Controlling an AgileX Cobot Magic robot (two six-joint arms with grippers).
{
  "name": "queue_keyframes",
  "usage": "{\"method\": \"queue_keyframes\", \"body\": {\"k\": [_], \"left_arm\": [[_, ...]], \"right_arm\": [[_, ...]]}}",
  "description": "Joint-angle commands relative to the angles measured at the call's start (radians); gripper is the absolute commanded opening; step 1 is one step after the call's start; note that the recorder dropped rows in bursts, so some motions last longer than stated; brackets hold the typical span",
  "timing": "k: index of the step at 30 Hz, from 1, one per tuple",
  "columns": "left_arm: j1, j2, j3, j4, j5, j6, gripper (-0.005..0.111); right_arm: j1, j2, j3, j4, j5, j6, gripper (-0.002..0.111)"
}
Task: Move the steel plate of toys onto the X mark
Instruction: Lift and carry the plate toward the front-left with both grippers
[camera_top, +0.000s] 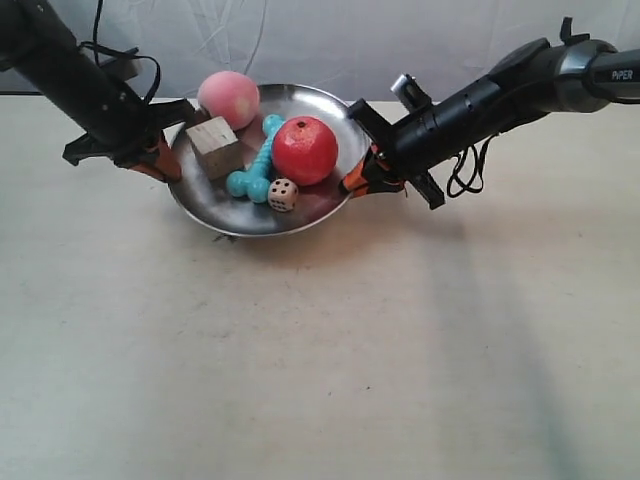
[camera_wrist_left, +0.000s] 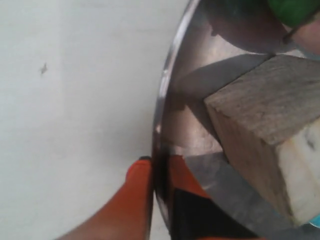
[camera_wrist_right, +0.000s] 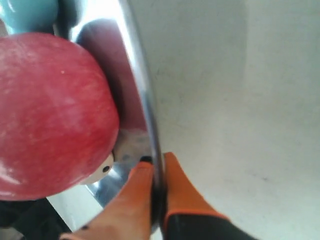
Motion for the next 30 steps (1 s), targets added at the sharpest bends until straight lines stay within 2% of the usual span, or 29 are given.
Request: {"method": "queue_keyframes", "body": {"k": [1,5,11,16,20,30], "left_arm": [[-0.029,-0.072,0.071,-0.028,0.088,0.009,0.0],[-0.029,-0.119,0.157,0.024,0.075,0.001,0.0],[-0.029,-0.137,0.314,0.024,0.056,0.006,0.0],[-0.029,-0.137,0.394,0.024,0.01,0.014,0.0],[-0.029,-0.137,0.415,0.022,-0.008,0.014,0.0],[-0.029,-0.137,0.414,0.028,-0.006,0.014,0.0]], "right_arm": [[0.076,-0.045,-0.012,0.048,0.085,-0.014,0.0],[0.107,-0.057,-0.012,0.0,0.095,0.001,0.0],[0.153,-0.054,-0.01,-0.074,0.11,0.027,0.0],[0.177,-0.05,-0.01,-0.116,0.095,0.05,0.0],[0.189,-0.038,-0.01,-0.173,0.032,0.112,0.0],[0.189,0.076,-0.01,-0.166,-0.025,0.174,0.0]]}}
